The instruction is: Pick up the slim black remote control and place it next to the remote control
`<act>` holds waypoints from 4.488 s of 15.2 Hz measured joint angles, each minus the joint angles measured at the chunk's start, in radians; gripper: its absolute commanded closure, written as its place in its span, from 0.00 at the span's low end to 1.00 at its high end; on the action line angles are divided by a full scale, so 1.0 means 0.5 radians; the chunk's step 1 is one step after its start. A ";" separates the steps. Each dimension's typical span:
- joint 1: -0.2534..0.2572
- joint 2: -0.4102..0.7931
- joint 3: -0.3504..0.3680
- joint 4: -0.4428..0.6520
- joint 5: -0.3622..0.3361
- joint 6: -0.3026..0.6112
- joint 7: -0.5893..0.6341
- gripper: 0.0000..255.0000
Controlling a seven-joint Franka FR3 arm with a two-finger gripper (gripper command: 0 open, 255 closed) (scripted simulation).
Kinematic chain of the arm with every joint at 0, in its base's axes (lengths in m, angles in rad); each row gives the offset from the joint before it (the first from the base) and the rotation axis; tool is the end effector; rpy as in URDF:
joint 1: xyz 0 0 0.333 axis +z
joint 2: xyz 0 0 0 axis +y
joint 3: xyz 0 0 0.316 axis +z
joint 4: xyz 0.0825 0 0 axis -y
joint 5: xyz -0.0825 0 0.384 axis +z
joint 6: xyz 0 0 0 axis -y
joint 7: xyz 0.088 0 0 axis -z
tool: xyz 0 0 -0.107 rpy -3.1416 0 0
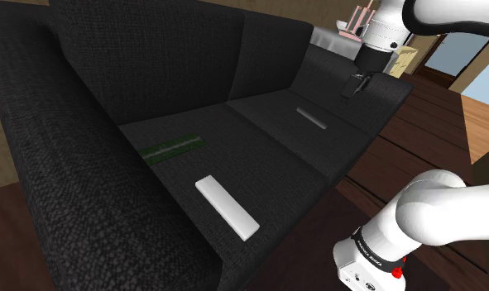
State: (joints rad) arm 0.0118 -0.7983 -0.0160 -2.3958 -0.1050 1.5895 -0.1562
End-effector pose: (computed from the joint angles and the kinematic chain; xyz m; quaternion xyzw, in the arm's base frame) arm 0.3045 -0.0137 0.5776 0.9957 0.0795 -0.0076 0.0463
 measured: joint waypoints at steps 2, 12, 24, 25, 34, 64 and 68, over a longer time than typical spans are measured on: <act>-0.006 0.025 -0.018 0.008 -0.010 0.015 -0.016 0.00; -0.103 0.572 -0.360 0.159 -0.133 0.367 -0.331 0.00; -0.190 1.450 -0.711 0.663 0.006 0.651 -0.794 0.00; -0.201 1.551 -0.731 0.740 0.043 0.665 -0.839 0.00; -0.421 2.331 -0.800 1.417 0.348 0.629 -1.196 0.00; -0.647 2.902 -0.752 1.897 0.524 0.646 -1.353 1.00; -0.641 2.881 -0.754 1.897 0.517 0.620 -1.351 1.00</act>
State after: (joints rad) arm -0.3084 0.6422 -0.3932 -1.4473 0.1534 1.8993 -0.8318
